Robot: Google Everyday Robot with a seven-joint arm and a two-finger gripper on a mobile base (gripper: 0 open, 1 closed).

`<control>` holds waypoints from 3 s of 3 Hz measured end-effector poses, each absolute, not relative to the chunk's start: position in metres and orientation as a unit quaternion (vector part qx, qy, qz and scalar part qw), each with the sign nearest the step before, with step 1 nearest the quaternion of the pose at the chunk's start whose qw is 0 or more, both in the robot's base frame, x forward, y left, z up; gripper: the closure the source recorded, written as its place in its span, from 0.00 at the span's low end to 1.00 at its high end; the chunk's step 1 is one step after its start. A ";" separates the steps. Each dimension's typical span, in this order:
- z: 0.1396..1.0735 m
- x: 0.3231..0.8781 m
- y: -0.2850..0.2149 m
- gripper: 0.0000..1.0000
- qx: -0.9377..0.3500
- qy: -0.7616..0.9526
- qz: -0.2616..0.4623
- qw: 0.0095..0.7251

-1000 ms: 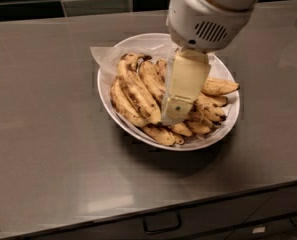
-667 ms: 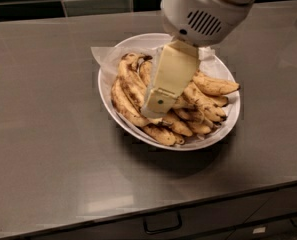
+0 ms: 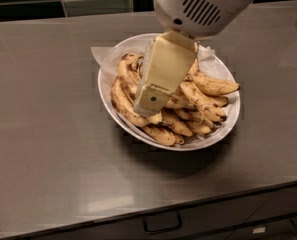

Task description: Pick banana from white bowl

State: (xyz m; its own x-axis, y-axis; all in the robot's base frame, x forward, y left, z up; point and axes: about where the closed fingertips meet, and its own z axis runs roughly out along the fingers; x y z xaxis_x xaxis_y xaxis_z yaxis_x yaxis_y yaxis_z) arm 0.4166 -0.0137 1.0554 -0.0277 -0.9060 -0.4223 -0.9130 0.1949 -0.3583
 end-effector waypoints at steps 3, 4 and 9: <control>0.998 0.433 -0.015 0.31 -0.555 0.799 0.055 0.224; 0.992 0.444 -0.005 0.28 -0.536 0.812 0.045 0.224; 0.991 0.457 0.017 0.42 -0.448 0.852 0.002 0.270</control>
Offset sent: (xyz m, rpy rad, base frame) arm 0.0313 -0.0124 -0.0928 0.0389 0.3126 -0.2529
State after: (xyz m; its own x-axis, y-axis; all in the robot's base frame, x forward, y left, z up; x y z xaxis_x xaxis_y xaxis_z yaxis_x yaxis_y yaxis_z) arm 0.4573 0.0172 0.9909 -0.4527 -0.7626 -0.4620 -0.7648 0.5985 -0.2385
